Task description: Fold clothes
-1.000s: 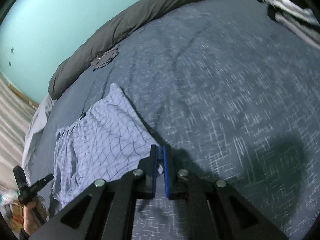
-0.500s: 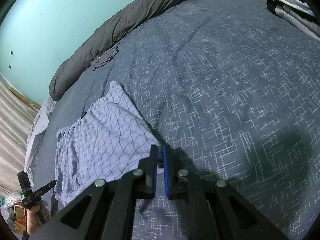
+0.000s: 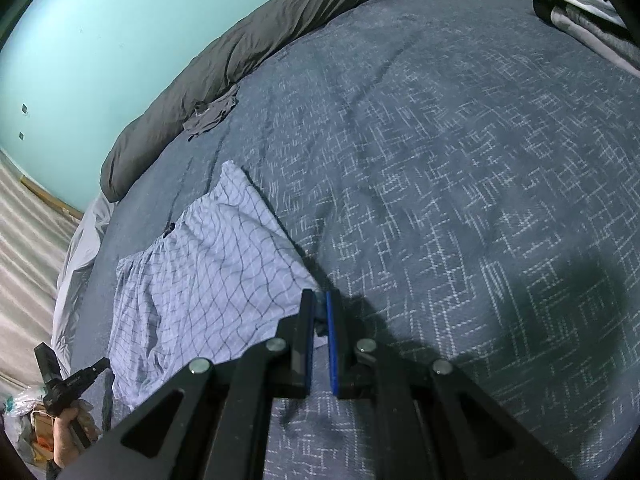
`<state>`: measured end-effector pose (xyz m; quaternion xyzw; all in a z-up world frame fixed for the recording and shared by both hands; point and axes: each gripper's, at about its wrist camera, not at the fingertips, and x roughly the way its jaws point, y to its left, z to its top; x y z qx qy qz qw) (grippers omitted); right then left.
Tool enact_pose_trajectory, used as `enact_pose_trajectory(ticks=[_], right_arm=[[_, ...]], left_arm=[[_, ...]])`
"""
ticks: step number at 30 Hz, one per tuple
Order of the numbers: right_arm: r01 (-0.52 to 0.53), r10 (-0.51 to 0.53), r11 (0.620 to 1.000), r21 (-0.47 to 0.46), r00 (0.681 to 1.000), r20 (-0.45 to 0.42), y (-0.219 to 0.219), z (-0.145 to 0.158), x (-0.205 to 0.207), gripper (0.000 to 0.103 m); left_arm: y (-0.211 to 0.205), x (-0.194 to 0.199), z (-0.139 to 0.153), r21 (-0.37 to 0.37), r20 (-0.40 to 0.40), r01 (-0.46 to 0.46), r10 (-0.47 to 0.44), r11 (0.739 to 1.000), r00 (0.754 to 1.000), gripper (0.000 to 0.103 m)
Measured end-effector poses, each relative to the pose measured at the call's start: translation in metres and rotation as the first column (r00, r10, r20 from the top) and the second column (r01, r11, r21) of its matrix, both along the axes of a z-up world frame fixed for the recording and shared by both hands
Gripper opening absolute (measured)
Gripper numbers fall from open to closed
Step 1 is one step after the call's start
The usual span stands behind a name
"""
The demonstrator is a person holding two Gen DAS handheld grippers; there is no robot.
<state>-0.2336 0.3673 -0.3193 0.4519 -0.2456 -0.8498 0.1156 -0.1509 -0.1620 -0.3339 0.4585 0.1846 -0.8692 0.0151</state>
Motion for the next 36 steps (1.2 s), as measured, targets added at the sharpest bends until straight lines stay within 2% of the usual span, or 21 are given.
enact_pose_trajectory(ticks=[5, 6, 7, 9, 15, 17, 18, 19, 25, 28, 32, 33, 34, 35, 36], right_arm=[[-0.001, 0.001, 1.000, 0.003, 1.000, 0.002, -0.003, -0.001, -0.001, 0.005], [-0.002, 0.002, 1.000, 0.002, 1.000, 0.003, -0.003, -0.001, -0.001, 0.005], [-0.003, 0.003, 1.000, 0.002, 1.000, 0.004, -0.004, -0.001, -0.001, 0.005], [-0.004, 0.004, 1.000, 0.002, 1.000, 0.004, -0.005, -0.001, -0.001, 0.005], [-0.004, 0.004, 1.000, -0.003, 1.000, 0.009, -0.006, -0.003, -0.001, 0.005], [-0.001, 0.001, 1.000, -0.006, 1.000, 0.010, -0.006, -0.003, -0.001, 0.005], [-0.004, 0.004, 1.000, -0.005, 1.000, 0.010, -0.006, -0.004, -0.003, 0.005], [-0.006, 0.006, 1.000, -0.005, 1.000, 0.009, -0.005, -0.004, -0.005, 0.005], [-0.003, 0.004, 1.000, -0.009, 1.000, 0.012, -0.004, -0.004, -0.003, 0.005], [-0.002, 0.002, 1.000, -0.012, 1.000, 0.011, -0.003, -0.004, -0.002, 0.005], [-0.003, 0.003, 1.000, -0.011, 1.000, 0.011, -0.004, -0.004, -0.002, 0.005], [-0.003, 0.003, 1.000, -0.012, 1.000, 0.012, -0.005, -0.004, -0.002, 0.005], [-0.003, 0.003, 1.000, -0.012, 1.000, 0.013, -0.005, -0.004, -0.002, 0.005], [-0.001, 0.001, 1.000, -0.013, 1.000, 0.013, -0.005, -0.004, -0.002, 0.005], [0.000, 0.000, 1.000, -0.013, 1.000, 0.013, -0.006, -0.004, -0.002, 0.005]], left_arm=[[-0.006, 0.000, -0.001, 0.003, 0.005, -0.025, 0.025, 1.000, 1.000, 0.007], [-0.006, -0.004, -0.002, 0.010, 0.008, -0.027, 0.027, 1.000, 1.000, 0.020], [-0.006, -0.005, -0.004, 0.015, 0.010, -0.026, 0.026, 1.000, 1.000, 0.039], [-0.007, -0.007, -0.006, 0.024, 0.015, -0.024, 0.023, 0.999, 1.000, 0.045], [0.000, -0.009, -0.008, 0.021, 0.020, 0.004, -0.005, 1.000, 1.000, 0.044], [0.007, -0.009, -0.003, -0.002, 0.004, 0.031, -0.031, 1.000, 1.000, 0.025], [0.013, -0.011, 0.000, -0.017, -0.008, 0.055, -0.055, 0.998, 0.998, 0.011], [0.017, -0.012, 0.002, -0.017, -0.012, 0.072, -0.072, 0.997, 0.997, 0.006], [0.039, -0.024, -0.001, 0.015, -0.019, 0.151, -0.151, 0.988, 0.988, 0.002], [0.036, -0.019, 0.006, -0.092, -0.028, 0.107, -0.110, 0.990, 0.993, 0.003], [0.014, -0.021, 0.002, -0.082, -0.008, 0.012, -0.013, 0.997, 1.000, 0.005], [0.012, -0.021, -0.001, -0.057, 0.004, 0.014, -0.014, 0.998, 1.000, 0.011], [0.010, -0.022, -0.004, -0.031, 0.017, 0.016, -0.015, 0.999, 1.000, 0.025], [0.008, -0.022, -0.007, -0.008, 0.029, 0.017, -0.017, 1.000, 0.999, 0.034], [0.012, -0.023, -0.010, -0.015, 0.038, 0.028, -0.027, 1.000, 0.999, 0.043]])
